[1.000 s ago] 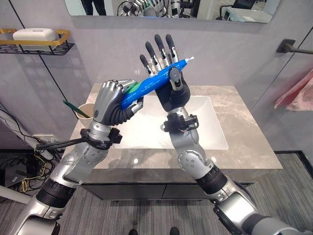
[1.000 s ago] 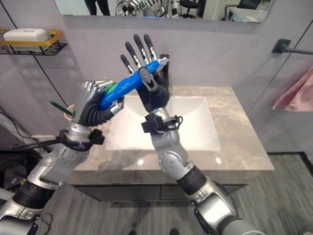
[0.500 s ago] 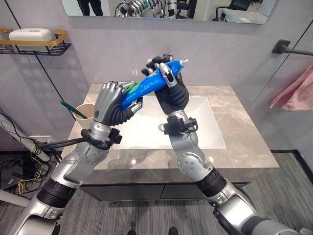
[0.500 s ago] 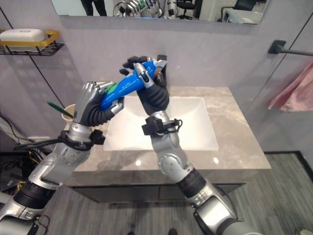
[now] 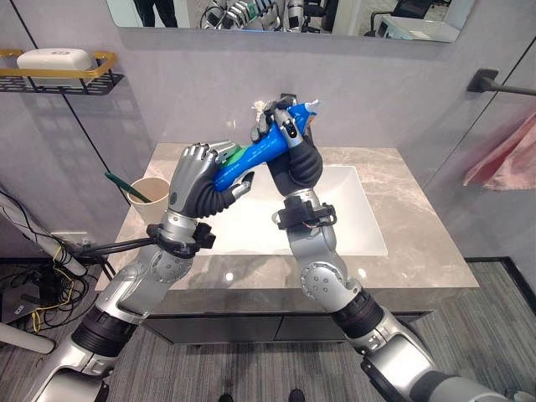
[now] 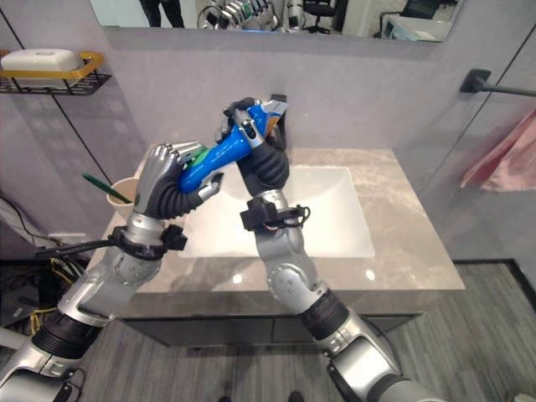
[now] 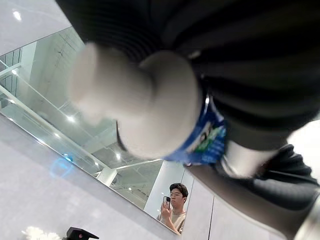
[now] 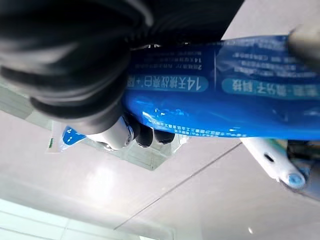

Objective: Put brush and paste in cup on sink, flatten towel.

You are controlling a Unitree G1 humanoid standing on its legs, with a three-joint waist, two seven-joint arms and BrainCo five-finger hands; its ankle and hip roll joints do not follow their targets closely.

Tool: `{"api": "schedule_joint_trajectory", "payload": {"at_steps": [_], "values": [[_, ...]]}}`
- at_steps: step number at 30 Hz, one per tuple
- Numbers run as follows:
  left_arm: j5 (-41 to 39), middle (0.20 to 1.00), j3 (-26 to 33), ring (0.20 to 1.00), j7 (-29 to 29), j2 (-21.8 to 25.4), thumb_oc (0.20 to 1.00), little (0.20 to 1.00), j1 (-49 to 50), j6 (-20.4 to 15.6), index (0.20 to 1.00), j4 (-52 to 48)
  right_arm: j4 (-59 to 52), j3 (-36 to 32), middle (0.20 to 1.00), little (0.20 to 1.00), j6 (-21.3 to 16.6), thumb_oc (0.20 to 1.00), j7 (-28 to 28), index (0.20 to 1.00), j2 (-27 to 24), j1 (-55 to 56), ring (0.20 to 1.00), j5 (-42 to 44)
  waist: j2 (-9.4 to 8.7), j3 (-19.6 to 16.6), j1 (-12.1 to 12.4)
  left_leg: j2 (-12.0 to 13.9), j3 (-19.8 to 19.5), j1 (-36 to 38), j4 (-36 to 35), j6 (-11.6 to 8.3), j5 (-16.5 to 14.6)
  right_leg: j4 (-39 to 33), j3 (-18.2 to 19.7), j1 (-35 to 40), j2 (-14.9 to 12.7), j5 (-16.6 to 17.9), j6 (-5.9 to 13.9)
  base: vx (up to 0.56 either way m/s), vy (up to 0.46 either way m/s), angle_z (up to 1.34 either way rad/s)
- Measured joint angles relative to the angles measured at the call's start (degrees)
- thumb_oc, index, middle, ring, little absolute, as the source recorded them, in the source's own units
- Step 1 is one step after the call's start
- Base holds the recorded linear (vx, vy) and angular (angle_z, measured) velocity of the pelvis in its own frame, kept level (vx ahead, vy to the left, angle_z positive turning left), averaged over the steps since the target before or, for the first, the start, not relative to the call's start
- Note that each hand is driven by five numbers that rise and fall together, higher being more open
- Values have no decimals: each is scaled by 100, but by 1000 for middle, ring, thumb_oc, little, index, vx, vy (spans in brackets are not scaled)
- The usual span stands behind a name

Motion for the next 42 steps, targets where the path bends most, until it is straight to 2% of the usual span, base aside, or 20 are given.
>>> {"api": "schedule_joint_trajectory", "payload": {"at_steps": [5, 7, 16, 22, 27, 28, 31, 33, 36, 39, 42], "values": [[-55, 1000, 69, 1000, 106, -112, 1000, 1000, 228, -8, 1000, -314, 0, -27, 200, 200, -2, 200, -232, 200, -7, 1, 200, -27, 6, 1, 78, 0, -8, 0, 0, 0, 0, 0, -10, 5, 0, 0, 0, -7, -1, 0], [-158, 1000, 553, 1000, 117, -259, 1000, 1000, 916, -28, 1000, -608, -7, -167, 200, 200, -16, 200, -309, 200, -16, -3, 200, -236, 22, 6, 139, 0, -24, -9, 0, 0, 1, -1, -25, 6, -1, -2, -3, -10, -2, 2], [-566, 1000, 1103, 1000, 123, -213, 1000, 1000, 1915, -129, 1000, -1012, 2, -500, 200, 200, -73, 200, -579, 200, -171, -20, 200, -450, 21, 7, 451, 3, -199, -104, -1, -38, 34, -20, -193, -1, -2, -23, -32, -19, -3, 12], [-1143, 1000, 1623, 1000, 194, -204, 1000, 1000, 2599, -463, 1000, -1132, 41, -812, 200, 200, -194, 200, -819, 200, -374, -87, 200, -743, -55, 61, 706, -1, -512, -273, -1, -67, 99, -30, -503, -16, -7, -66, -49, -16, -8, 24], [-1932, 1000, 1849, 1000, 244, -205, 1000, 1000, 3123, -748, 1000, -1173, 118, -1025, 200, 200, -209, 200, -961, 200, -629, -315, 200, -967, -180, 321, 1058, -15, -876, -459, 0, -109, 169, -21, -840, -23, -13, -100, -45, -18, -11, 37], [-2120, 1000, 1858, 1000, 204, -209, 1000, 1000, 3182, -756, 1000, -1170, 123, -1033, 200, 200, -208, 200, -1004, 200, -666, -326, 200, -1049, -195, 340, 1099, -25, -966, -499, -1, -126, 181, -18, -935, -21, -20, -119, -51, 8, -17, 55], [-3011, 1000, 1837, 1000, -223, -253, 1000, 1000, 3495, -800, 1000, -1136, 148, -1265, 200, 200, -194, 200, -1065, 200, -827, -408, 200, -1368, -261, 478, 1460, -87, -1329, -669, 6, -139, 224, -10, -1323, 0, -51, -213, -46, 19, -9, 58], [-3333, 1000, 1748, 1000, -449, -382, 1000, 1000, 3620, -801, 1000, -992, 179, -1324, 200, 200, -189, 200, -1144, 200, -914, -527, 200, -1421, -270, 562, 1578, -128, -1456, -710, 7, -132, 263, -1, -1419, 6, -79, -230, -43, 15, -3, 38], [-3664, 1000, 1569, 1000, -838, -337, 1000, 1000, 3826, -769, 1000, -652, 195, -1465, 200, 200, -181, 200, -1197, 200, -1049, -575, 200, -1605, -282, 591, 1723, -203, -1624, -798, 11, -108, 286, 0, -1614, 11, -136, -277, 4, 6, 2, 30], [-3799, 1000, 1503, 1000, -1173, -142, 1000, 1000, 4018, -695, 1000, -431, 208, -1605, 200, 200, -173, 200, -1276, 200, -1097, -669, 200, -1646, -306, 703, 1850, -283, -1664, -786, 13, -101, 292, -3, -1674, 50, -215, -296, 33, 1, 17, 17], [-3815, 1000, 1231, 1000, -1393, 307, 1000, 1000, 4020, -655, 1000, -8, 302, -1662, 200, 200, -170, 200, -1295, 200, -1105, -846, 200, -1799, -332, 771, 1860, -325, -1741, -780, 16, -97, 294, -24, -1716, 85, -249, -314, 59, -6, 14, 12]]}}
